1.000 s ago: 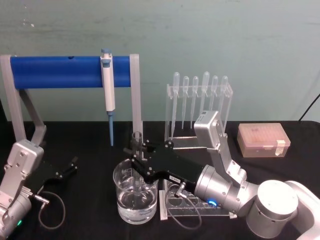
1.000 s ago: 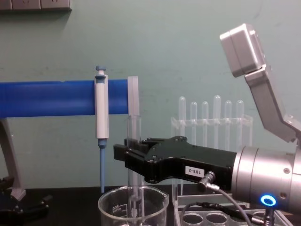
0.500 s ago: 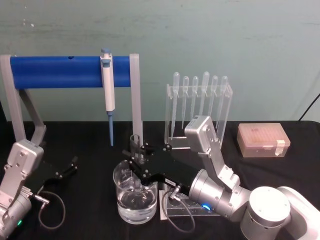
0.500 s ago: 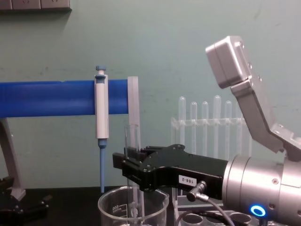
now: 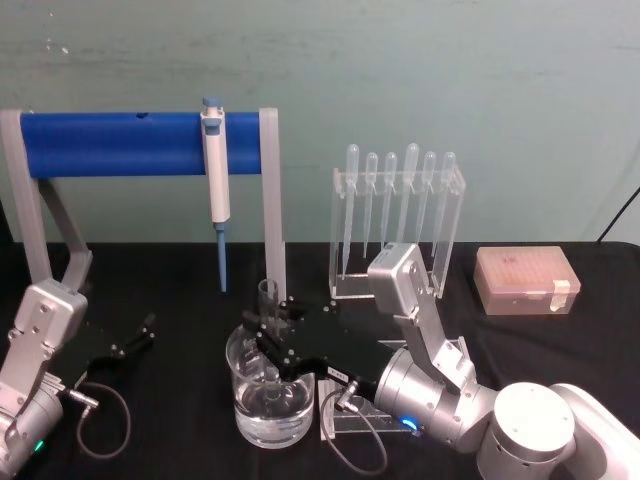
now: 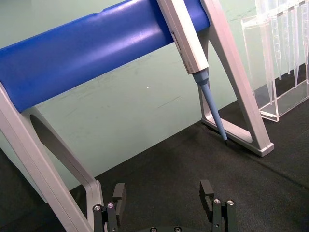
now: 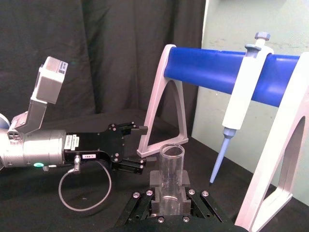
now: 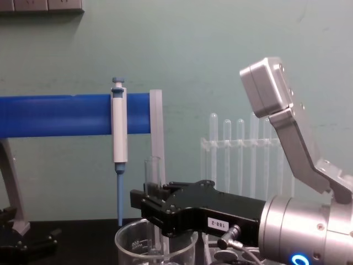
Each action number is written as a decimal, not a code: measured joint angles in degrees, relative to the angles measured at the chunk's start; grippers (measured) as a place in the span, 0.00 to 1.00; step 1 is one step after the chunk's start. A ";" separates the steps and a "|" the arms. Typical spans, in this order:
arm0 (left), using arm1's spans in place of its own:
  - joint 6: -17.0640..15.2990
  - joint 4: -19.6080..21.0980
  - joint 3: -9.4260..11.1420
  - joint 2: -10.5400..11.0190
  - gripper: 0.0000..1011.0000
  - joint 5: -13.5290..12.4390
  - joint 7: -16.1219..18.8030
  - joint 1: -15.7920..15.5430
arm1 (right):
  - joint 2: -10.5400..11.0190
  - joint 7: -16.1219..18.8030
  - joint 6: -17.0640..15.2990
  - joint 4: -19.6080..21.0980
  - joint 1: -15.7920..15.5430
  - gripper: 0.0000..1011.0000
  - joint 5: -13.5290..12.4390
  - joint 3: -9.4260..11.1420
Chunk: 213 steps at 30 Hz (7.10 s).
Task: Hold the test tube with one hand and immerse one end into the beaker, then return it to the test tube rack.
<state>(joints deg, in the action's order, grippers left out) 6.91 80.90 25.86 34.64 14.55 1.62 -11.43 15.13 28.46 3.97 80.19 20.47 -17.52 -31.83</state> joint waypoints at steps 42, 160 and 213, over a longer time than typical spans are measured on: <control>0.00 0.00 0.00 0.00 0.99 0.00 0.00 0.00 | -0.12 1.05 0.82 -1.17 -0.35 0.22 -0.65 0.24; 0.00 0.00 0.00 0.00 0.99 0.00 0.00 0.00 | -0.12 1.00 0.75 -1.17 -0.34 0.22 -0.65 0.24; 0.00 0.00 0.00 0.00 0.99 0.00 0.00 0.00 | -0.12 1.00 0.75 -1.17 -0.34 0.22 -0.65 0.24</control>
<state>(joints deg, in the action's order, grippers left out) 6.91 80.90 25.86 34.65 14.55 1.62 -11.43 15.01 29.46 4.72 79.03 20.13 -18.16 -31.58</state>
